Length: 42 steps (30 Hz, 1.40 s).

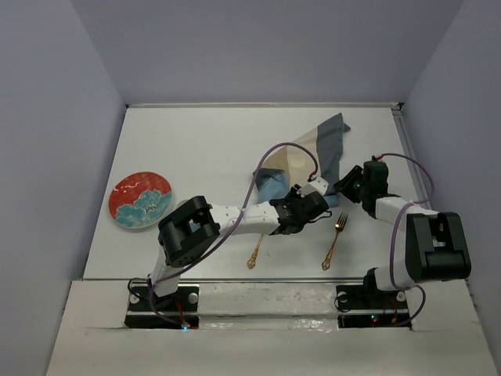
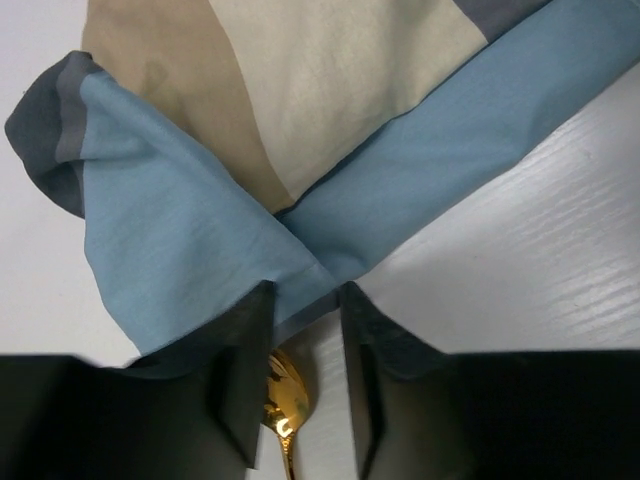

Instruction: Set the dinner table for one person

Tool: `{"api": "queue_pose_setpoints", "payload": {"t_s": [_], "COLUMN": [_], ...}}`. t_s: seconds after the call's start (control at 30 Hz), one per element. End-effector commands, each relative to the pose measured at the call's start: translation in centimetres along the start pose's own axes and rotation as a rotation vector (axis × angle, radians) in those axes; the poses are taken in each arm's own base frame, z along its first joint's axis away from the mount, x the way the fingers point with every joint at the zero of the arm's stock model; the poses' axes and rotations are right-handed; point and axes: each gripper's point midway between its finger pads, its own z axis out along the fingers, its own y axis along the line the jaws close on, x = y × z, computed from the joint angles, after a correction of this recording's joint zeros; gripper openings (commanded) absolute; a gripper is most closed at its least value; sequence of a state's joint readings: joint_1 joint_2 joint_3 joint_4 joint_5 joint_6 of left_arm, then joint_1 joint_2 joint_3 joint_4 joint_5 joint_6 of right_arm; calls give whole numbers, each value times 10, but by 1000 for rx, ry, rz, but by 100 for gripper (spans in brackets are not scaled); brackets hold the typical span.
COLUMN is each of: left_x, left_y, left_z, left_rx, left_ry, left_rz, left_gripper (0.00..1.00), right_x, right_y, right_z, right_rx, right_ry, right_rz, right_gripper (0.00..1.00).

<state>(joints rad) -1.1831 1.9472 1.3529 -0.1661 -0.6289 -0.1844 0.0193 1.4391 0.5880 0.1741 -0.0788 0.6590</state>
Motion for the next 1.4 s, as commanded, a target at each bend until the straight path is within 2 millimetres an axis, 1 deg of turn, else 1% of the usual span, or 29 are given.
{"api": "queue_pose_setpoints", "payload": {"t_s": [0.0, 0.07, 0.1, 0.17, 0.2, 0.23, 0.27, 0.4, 0.6, 0.63, 0.67, 0.7, 0.73, 0.83, 0.9, 0.93, 0.97, 1.0, 1.03, 1.07, 1.1, 1.13, 1.17, 1.2, 1.23, 1.27, 1.3, 1.33, 1.37], "left_x": [-26, -24, -24, -23, -24, -24, -26, -30, -32, -32, -32, -32, -33, -35, -36, -36, -36, -36, -36, -37, -37, -38, -39, -40, -42, -44, -48, -51, -57], "left_y": [7, 11, 11, 14, 15, 16, 17, 22, 27, 28, 30, 31, 32, 35, 37, 37, 40, 41, 42, 46, 53, 55, 64, 75, 81, 93, 104, 116, 127], "left_z": [-6, -5, -5, -5, -7, -8, -10, -15, -24, -25, -27, -28, -29, -34, -38, -39, -42, -44, -45, -49, -50, -53, -56, -61, -65, -66, -72, -70, -78], "left_rx": [-51, -67, -69, -81, -82, -84, -81, -84, -79, -80, -79, -80, -80, -74, -68, -64, -63, -62, -64, -68, -94, -93, -128, -153, -170, -198, -200, -200, -192], "left_ry": [-60, -58, -58, -59, -63, -64, -70, -82, -98, -100, -103, -107, -112, -120, -125, -127, -131, -135, -137, -143, -149, -154, -163, -173, -183, -184, -199, -198, -221], "left_rz": [-24, -19, -16, -18, -21, -25, -29, -40, -55, -58, -64, -68, -73, -85, -98, -101, -107, -113, -114, -116, -112, -116, -105, -108, -108, -113, -140, -168, -202], "left_gripper": [36, 28, 21, 13, 5, 1, 0, 0, 0, 0, 0, 0, 0, 0, 0, 0, 0, 0, 0, 0, 0, 0, 0, 0, 0, 0, 0, 0, 0], "right_x": [-11, -11, -11, -10, -10, -10, -9, -7, -1, 1, -2, -4, -5, -16, -22, -25, -30, -32, -35, -39, -44, -47, -54, -64, -66, -78, -88, -101, -109], "right_y": [5, 5, 5, 4, 3, 2, 1, -4, -11, -10, -6, -3, -1, 8, 11, 12, 14, 14, 13, 15, 17, 20, 17, 21, 23, 31, 39, 50, 57], "right_z": [2, 1, 2, 2, 2, 2, 1, -3, -9, -7, -6, -6, -5, -5, -5, -4, -4, -4, -4, -4, -7, -10, -12, -20, -21, -32, -39, -53, -61], "right_rx": [-24, -25, -24, -20, -17, -15, -11, 3, 17, 10, -6, -15, -22, -44, -52, -51, -62, -59, -51, -55, -60, -70, -48, -56, -60, -81, -98, -131, -150], "right_ry": [-54, -56, -54, -52, -53, -54, -53, -58, -60, -50, -60, -61, -60, -89, -108, -121, -142, -152, -164, -178, -199, -212, -246, -289, -295, -340, -373, -419, -445], "right_rz": [6, 7, 7, 8, 8, 6, 2, -7, -3, -4, -6, -6, -7, -5, -6, -6, -10, -16, -21, -29, -44, -50, -50, -61, -67, -71, -76, -80, -85], "right_gripper": [36, 37, 38, 38, 38, 42, 51, 68, 69, 68, 65, 57, 53, 37, 30, 28, 23, 14, 10, 6, 0, 0, 0, 0, 0, 0, 0, 0, 0]}}
